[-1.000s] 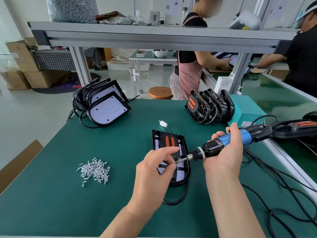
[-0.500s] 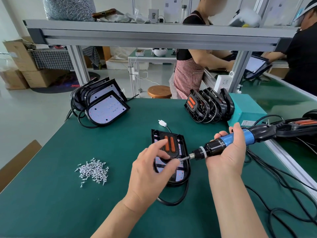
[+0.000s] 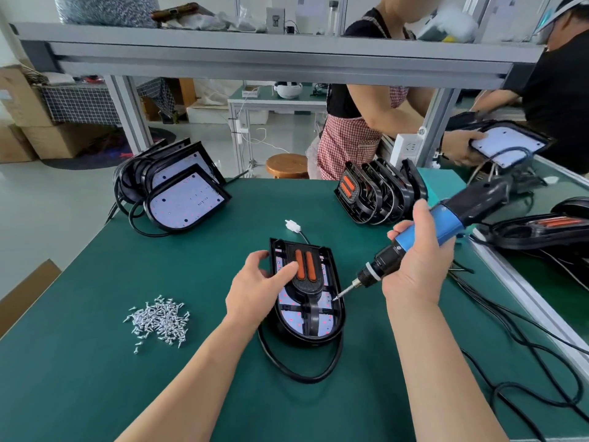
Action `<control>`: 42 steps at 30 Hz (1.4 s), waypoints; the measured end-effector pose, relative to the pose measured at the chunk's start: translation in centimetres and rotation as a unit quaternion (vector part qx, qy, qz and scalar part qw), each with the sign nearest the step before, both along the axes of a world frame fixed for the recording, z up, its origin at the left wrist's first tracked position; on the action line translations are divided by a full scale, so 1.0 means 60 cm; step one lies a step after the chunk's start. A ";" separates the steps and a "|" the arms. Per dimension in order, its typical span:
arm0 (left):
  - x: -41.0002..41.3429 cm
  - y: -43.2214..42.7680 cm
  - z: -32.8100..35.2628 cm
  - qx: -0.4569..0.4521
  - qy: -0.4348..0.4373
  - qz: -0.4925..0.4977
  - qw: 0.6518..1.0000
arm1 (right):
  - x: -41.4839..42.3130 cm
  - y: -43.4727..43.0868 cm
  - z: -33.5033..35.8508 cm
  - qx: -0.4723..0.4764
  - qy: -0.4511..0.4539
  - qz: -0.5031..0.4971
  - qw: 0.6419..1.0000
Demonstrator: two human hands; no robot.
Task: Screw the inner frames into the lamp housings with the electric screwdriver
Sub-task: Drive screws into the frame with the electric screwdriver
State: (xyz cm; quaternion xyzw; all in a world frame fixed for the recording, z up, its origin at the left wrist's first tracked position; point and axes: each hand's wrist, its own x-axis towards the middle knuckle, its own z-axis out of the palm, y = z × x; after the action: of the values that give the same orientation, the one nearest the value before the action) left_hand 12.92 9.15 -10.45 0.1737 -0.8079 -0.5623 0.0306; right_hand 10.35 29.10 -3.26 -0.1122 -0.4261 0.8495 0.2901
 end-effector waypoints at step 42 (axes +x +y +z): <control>-0.001 0.007 0.002 0.087 0.005 -0.021 0.996 | -0.022 -0.053 -0.026 0.171 0.053 0.136 0.974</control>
State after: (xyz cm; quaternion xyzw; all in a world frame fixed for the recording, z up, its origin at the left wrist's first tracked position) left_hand 12.88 9.60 -10.33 0.1561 -0.7594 -0.6315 0.0074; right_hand 9.03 25.89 -4.83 0.0436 -0.5604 0.8003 0.2087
